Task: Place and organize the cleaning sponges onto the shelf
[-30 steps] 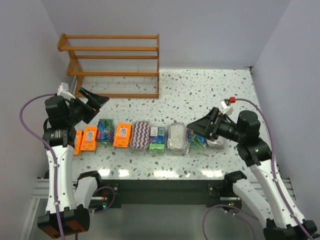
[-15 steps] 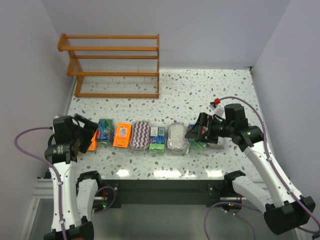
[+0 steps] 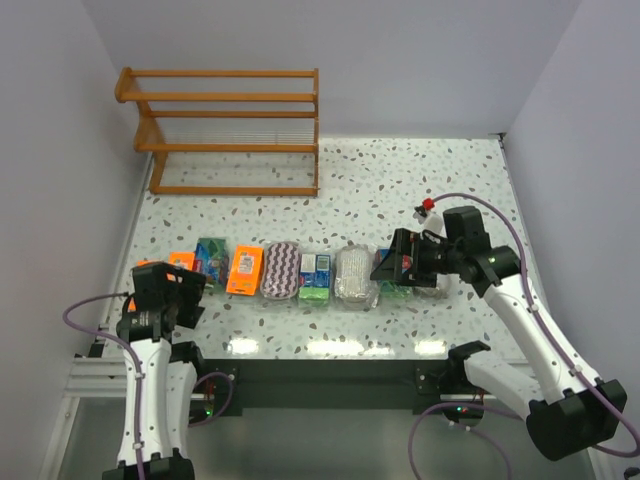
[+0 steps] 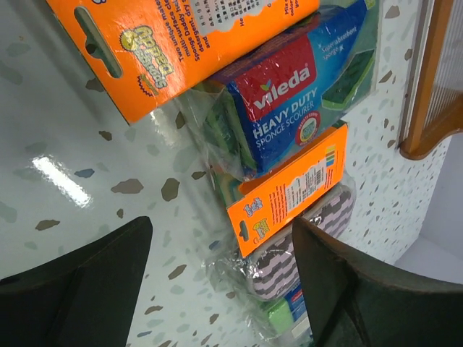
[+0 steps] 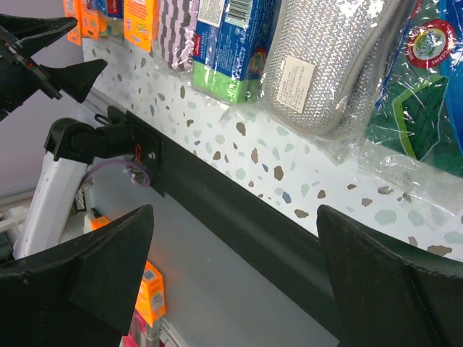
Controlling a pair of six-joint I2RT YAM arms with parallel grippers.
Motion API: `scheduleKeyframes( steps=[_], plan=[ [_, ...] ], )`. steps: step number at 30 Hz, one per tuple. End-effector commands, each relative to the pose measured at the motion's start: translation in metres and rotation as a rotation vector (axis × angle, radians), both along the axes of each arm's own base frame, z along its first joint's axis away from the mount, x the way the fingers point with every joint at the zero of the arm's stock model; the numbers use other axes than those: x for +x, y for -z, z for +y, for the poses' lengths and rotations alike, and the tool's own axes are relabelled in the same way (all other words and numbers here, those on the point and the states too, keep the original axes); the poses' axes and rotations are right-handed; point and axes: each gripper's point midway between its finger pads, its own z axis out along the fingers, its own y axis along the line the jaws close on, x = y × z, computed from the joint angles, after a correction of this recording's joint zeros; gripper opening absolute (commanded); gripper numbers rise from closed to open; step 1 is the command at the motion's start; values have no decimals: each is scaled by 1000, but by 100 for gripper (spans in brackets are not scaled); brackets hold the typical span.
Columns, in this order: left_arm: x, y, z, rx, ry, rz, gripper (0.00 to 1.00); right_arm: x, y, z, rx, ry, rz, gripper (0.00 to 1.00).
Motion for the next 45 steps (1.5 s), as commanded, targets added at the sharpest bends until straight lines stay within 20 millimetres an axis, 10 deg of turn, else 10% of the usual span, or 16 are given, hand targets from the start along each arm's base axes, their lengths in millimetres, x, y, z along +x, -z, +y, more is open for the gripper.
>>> scheduleKeyframes(
  steps=[1,13,25,30,41,45],
  plan=[
    [20,5,2,-44,-62,-70,82,4,-10,1,-3,-14,-41,98],
    [68,1,20,-46,-160,-226,67,21,-13,8,11,-18,-57,98],
    [69,51,12,-63,-94,-33,35,30,-8,11,7,-15,-36,98],
    [93,11,11,-68,-65,-183,0,32,-9,12,14,-15,-39,97],
    [147,-141,24,17,-18,-425,0,35,-7,15,30,-27,-39,97],
    [165,-161,33,50,1,-425,0,40,-10,18,43,-26,-45,97]
  ],
)
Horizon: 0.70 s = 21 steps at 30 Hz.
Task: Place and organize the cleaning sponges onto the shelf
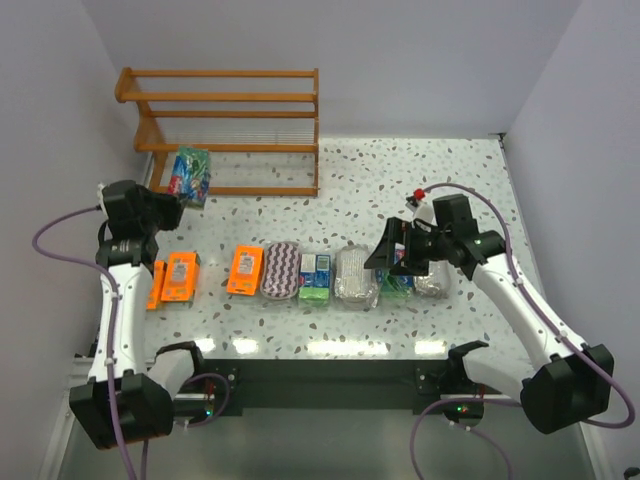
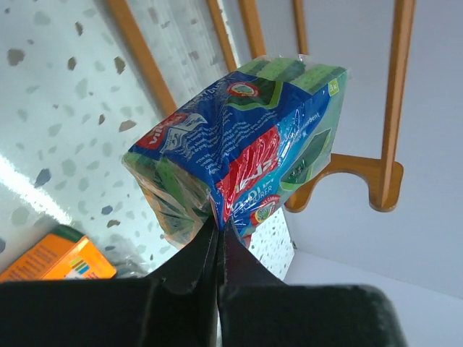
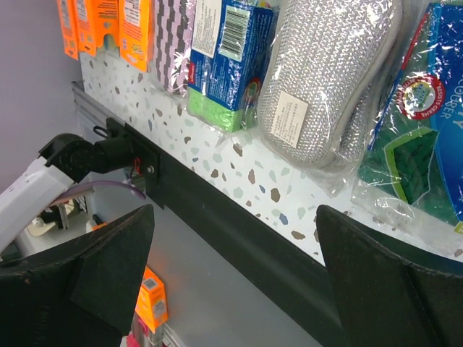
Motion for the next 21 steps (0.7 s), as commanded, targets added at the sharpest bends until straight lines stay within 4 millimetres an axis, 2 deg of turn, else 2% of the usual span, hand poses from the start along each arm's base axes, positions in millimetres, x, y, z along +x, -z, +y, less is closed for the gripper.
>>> scheduleKeyframes(
  steps=[1,3,4,5,8,11,12,13,19,20,21],
  plan=[
    [16,-13,9,44,26,5,0,12,-20,9,48,-20,-66,97],
    [28,-22,10,47,44,-12,0,15,-23,11,56,-20,-72,97],
    [36,-14,14,44,46,16,0,16,-24,12,58,-20,-75,97],
    [43,-22,14,50,52,3,0,18,-25,12,61,-20,-82,97],
    [63,-21,19,48,63,-5,0,21,-24,14,58,-25,-78,97],
    [80,-26,21,35,70,-68,0,23,-21,13,48,-29,-74,97],
    [87,-37,19,20,76,-117,0,23,-20,13,45,-29,-71,97],
    [92,-35,19,8,82,-125,0,23,-18,12,40,-26,-72,97],
    [103,-47,7,-53,145,-145,0,23,-8,10,23,-14,-51,97],
    [105,-56,8,-44,147,-156,0,25,-6,10,20,-7,-51,97],
    [106,-53,10,-28,146,-134,0,25,-5,10,20,-5,-47,97]
  ],
)
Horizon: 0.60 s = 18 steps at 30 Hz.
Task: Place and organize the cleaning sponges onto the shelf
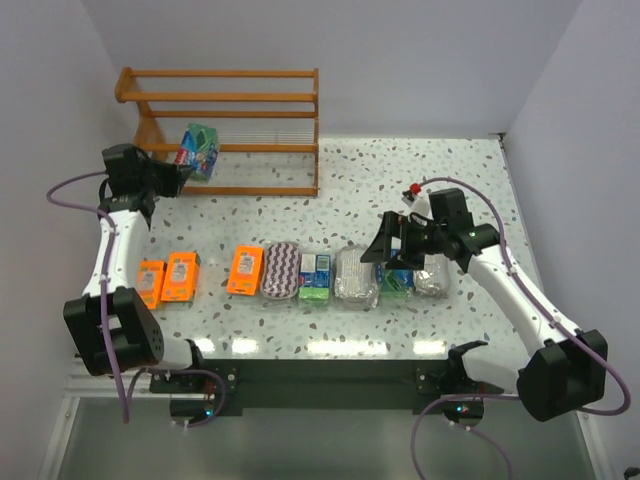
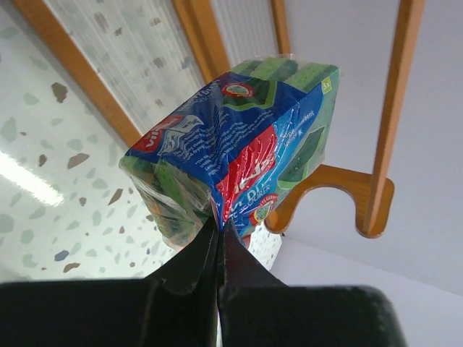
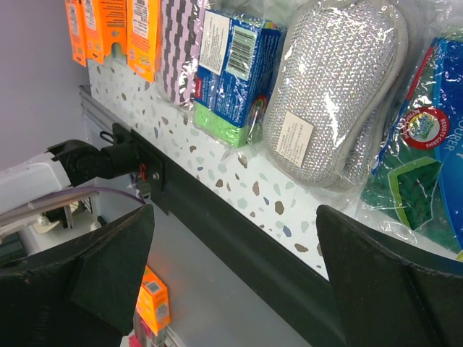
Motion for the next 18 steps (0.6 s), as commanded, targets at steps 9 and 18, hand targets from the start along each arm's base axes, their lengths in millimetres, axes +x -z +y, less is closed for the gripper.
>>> scheduleKeyframes(
  steps=[9,18],
  plan=[
    [52,-43,15,13,21,-111,0,22,-5,3,-15,15,-56,98],
    [93,-37,46,-16,20,-113,0,34,-5,3,-30,36,-55,98]
  ],
)
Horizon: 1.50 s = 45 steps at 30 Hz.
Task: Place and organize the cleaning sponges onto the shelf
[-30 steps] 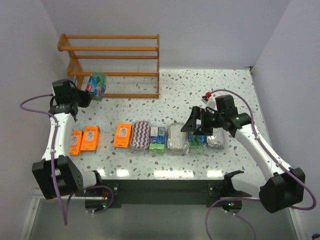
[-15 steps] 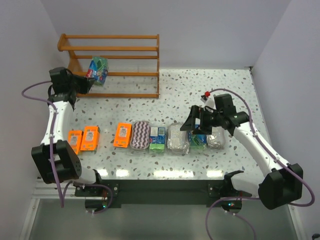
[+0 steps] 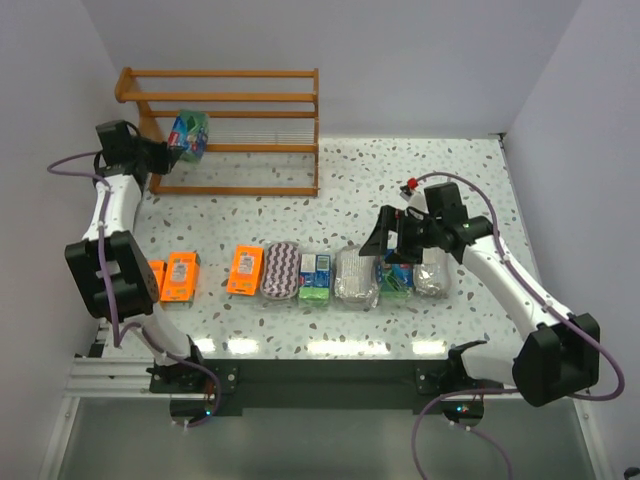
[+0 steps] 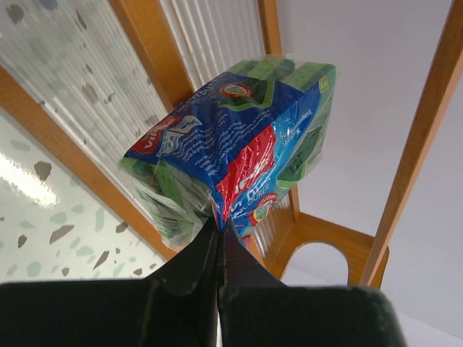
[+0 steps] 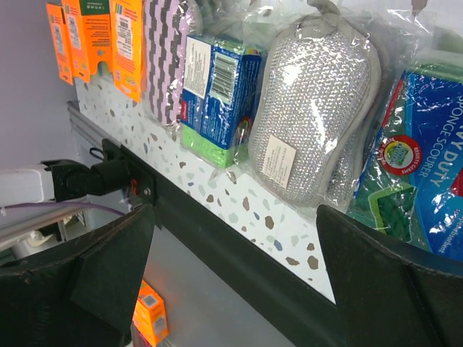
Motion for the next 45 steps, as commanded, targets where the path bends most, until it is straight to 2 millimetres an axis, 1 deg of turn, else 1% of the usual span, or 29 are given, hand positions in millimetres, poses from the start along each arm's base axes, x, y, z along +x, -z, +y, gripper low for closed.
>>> scheduleKeyframes(
  steps=[1,3,8,9,10,12,13,18,19,22,26,30,32,33,35,36,37,39,41,42,44,45],
  plan=[
    [21,-43,16,11,19,-128,0,17,-14,2,1,15,-65,98],
    [25,-49,26,6,1,-140,0,20,-13,3,-3,19,-61,98],
    [37,-41,47,-10,-27,-131,0,26,-11,4,-8,25,-62,98],
    [40,-34,52,-21,-30,-118,0,27,-9,4,-10,25,-56,98],
    [43,-36,56,-23,-31,-124,0,28,-10,5,-11,22,-57,98],
    [46,-32,62,-27,-36,-117,0,29,-9,5,-12,23,-53,98],
    [51,-32,66,-25,-37,-118,0,31,-7,5,-14,22,-51,98],
    [61,-31,80,-36,-64,-137,0,33,-6,5,-18,21,-47,98],
    [64,-27,80,-44,-64,-136,0,33,-7,5,-17,22,-46,98],
    [67,-29,85,-51,-77,-156,0,33,-7,6,-18,21,-41,98],
    [72,-31,86,-61,-77,-173,0,33,-8,5,-21,21,-49,98],
    [74,-29,84,-71,-70,-173,1,31,-8,5,-18,22,-45,98],
    [72,-29,84,-73,-68,-167,5,30,-5,4,-19,25,-40,98],
    [70,-37,82,-65,-68,-181,11,29,-6,4,-16,25,-42,98],
    [66,-40,81,-59,-70,-186,18,28,-5,4,-16,26,-39,98],
    [62,-51,80,-51,-73,-206,28,27,-5,4,-14,25,-40,98],
    [60,-54,81,-47,-77,-208,33,25,-5,4,-12,24,-42,98],
    [57,-67,78,-40,-71,-233,44,24,-5,4,-9,23,-45,98],
    [54,-73,77,-37,-69,-243,49,21,-5,4,-6,14,-48,98],
    [51,-81,74,-37,-64,-259,53,20,-5,3,-6,14,-47,98],
    [47,-84,72,-36,-63,-266,57,17,-5,3,-2,7,-52,98],
    [43,-92,69,-32,-59,-279,59,16,-5,3,-1,3,-53,98]
  ],
)
